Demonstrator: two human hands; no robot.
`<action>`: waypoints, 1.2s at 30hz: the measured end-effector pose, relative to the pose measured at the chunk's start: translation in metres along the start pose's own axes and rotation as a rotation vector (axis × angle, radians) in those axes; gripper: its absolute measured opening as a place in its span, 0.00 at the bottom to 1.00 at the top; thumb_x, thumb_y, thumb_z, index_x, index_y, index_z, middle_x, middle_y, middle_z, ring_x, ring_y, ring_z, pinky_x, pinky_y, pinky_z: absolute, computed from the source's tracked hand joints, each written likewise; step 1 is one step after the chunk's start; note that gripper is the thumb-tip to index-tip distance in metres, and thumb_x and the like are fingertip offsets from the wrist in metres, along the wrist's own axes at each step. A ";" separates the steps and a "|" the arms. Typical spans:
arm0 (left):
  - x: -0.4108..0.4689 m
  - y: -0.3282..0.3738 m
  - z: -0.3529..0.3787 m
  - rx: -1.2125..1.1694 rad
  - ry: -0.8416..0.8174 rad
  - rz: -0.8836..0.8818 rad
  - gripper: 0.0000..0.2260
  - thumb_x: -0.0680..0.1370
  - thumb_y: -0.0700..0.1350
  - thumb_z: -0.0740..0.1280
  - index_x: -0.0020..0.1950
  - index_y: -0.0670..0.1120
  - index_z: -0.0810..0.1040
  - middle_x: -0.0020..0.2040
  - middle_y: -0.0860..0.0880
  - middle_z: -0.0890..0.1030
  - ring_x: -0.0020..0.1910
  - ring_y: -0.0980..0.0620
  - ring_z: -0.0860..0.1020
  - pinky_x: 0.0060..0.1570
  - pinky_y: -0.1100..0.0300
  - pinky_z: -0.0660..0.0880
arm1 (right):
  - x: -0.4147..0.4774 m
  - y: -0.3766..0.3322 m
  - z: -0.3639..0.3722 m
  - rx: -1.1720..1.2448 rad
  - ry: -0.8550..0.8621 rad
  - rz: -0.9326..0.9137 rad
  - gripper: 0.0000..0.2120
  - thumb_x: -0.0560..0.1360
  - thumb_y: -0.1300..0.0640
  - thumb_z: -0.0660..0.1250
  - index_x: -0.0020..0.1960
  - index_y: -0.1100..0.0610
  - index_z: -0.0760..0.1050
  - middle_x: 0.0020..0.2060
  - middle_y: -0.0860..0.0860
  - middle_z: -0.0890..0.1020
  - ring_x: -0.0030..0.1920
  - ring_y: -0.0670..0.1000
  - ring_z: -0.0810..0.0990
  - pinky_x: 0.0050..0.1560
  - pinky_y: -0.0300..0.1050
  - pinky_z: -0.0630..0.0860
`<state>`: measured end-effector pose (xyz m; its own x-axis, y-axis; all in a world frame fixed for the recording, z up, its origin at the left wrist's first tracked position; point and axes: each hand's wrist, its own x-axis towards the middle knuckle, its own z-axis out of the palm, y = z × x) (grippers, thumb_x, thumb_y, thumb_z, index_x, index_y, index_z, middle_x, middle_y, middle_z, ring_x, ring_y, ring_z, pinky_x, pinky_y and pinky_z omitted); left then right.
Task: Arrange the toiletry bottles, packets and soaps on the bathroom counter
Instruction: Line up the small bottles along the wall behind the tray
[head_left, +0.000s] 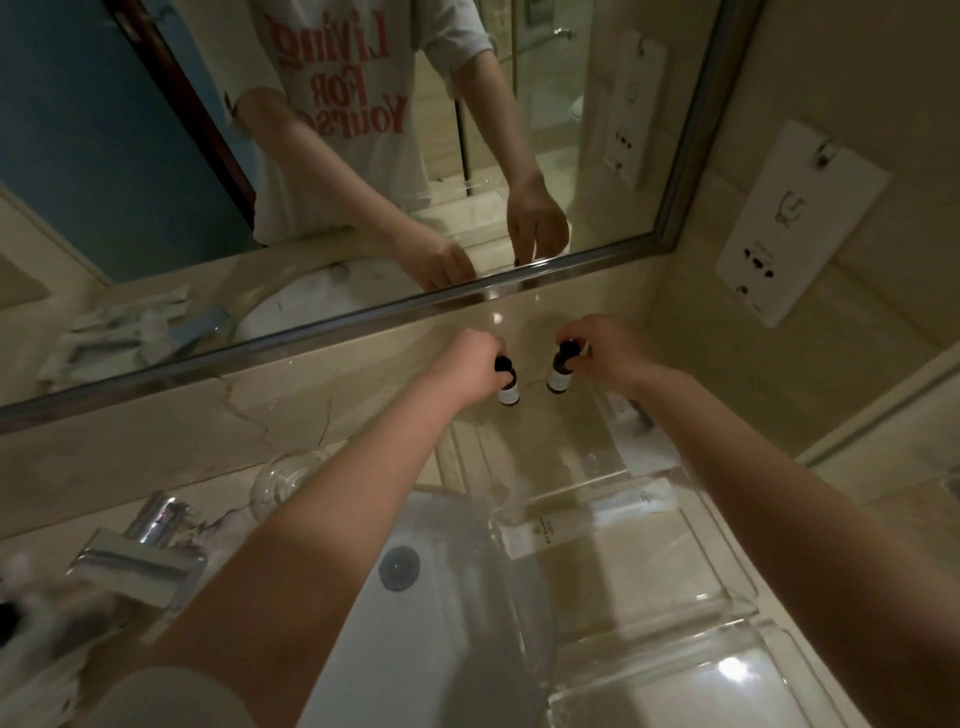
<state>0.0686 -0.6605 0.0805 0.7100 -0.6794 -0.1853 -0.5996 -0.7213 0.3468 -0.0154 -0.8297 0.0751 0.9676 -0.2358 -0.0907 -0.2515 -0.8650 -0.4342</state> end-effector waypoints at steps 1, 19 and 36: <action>0.007 0.004 0.000 -0.010 -0.002 0.012 0.10 0.75 0.43 0.67 0.51 0.37 0.80 0.45 0.41 0.79 0.47 0.43 0.78 0.43 0.55 0.73 | 0.004 0.007 -0.003 0.007 0.033 -0.002 0.13 0.73 0.61 0.68 0.58 0.58 0.77 0.53 0.57 0.80 0.51 0.57 0.78 0.53 0.51 0.76; 0.075 0.073 0.017 0.149 0.014 0.103 0.10 0.79 0.41 0.60 0.50 0.39 0.79 0.48 0.41 0.82 0.46 0.44 0.80 0.38 0.57 0.70 | 0.032 0.054 -0.022 0.036 0.080 0.034 0.14 0.74 0.66 0.64 0.58 0.62 0.78 0.56 0.59 0.80 0.58 0.59 0.77 0.57 0.47 0.72; 0.069 0.070 0.024 0.058 0.051 0.083 0.09 0.78 0.41 0.62 0.55 0.40 0.78 0.52 0.40 0.81 0.52 0.41 0.79 0.46 0.53 0.74 | 0.029 0.059 -0.013 -0.015 0.144 -0.104 0.09 0.70 0.66 0.68 0.49 0.65 0.80 0.48 0.61 0.83 0.50 0.60 0.80 0.51 0.52 0.76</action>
<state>0.0670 -0.7609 0.0693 0.6739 -0.7304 -0.1109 -0.6766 -0.6705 0.3045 -0.0023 -0.8937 0.0586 0.9752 -0.2048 0.0836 -0.1518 -0.8944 -0.4207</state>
